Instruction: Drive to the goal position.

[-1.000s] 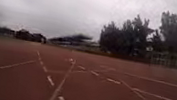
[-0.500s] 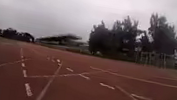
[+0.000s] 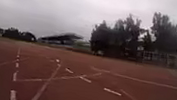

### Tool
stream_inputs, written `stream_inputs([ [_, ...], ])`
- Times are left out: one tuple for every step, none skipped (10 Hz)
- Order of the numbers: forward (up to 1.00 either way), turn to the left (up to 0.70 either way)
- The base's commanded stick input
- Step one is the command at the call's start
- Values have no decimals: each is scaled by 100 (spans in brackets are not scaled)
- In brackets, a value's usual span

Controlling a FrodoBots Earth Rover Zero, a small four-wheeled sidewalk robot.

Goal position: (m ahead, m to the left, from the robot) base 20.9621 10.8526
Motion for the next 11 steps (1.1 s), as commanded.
stream_inputs([
  [70,0],
  [70,0],
  [70,0],
  [70,0],
  [70,0],
  [70,0],
  [70,0],
  [70,0],
  [70,0],
  [70,0],
  [70,0],
])
